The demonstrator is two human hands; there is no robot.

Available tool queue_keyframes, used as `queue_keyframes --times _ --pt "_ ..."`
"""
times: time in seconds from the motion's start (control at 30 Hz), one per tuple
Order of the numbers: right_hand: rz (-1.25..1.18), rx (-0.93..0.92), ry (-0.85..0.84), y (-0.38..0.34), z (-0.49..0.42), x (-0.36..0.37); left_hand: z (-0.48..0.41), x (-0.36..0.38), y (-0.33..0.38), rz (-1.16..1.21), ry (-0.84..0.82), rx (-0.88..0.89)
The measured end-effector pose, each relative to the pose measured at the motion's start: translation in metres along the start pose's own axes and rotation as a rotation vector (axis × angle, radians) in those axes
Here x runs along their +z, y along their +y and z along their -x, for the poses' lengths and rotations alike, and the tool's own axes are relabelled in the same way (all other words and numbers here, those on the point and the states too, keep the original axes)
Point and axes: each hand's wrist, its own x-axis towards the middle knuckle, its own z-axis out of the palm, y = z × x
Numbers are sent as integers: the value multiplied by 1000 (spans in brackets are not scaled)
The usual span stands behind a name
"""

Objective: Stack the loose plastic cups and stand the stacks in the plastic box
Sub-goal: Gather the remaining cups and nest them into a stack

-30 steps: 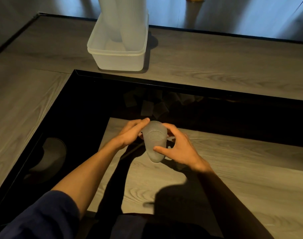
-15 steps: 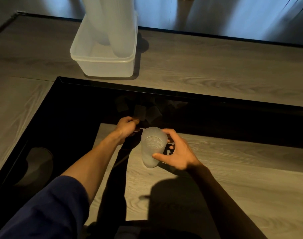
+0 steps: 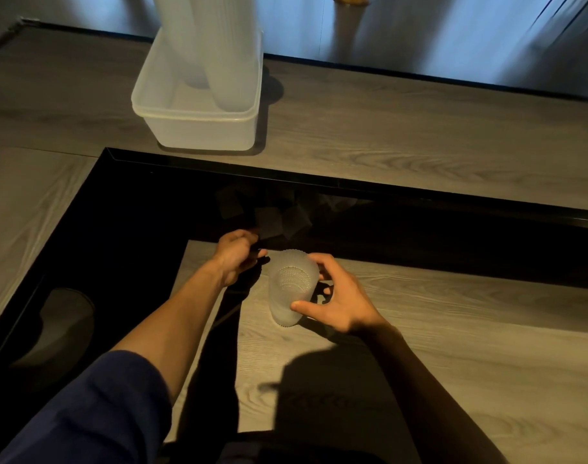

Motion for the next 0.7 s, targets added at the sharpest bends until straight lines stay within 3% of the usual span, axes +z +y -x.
queue_keyframes --times 0.2,0.43,0.57,0.7 --pt "11 28 -7 -1 4 -3 -3 9 4 96 -105 -69" --pt "39 2 1 -3 5 0 3 4 4 197 -80 -71" --pt "42 3 4 0 9 4 10 -7 0 182 45 34" --pt "55 -15 24 1 9 6 21 -20 -3 8 188 246"
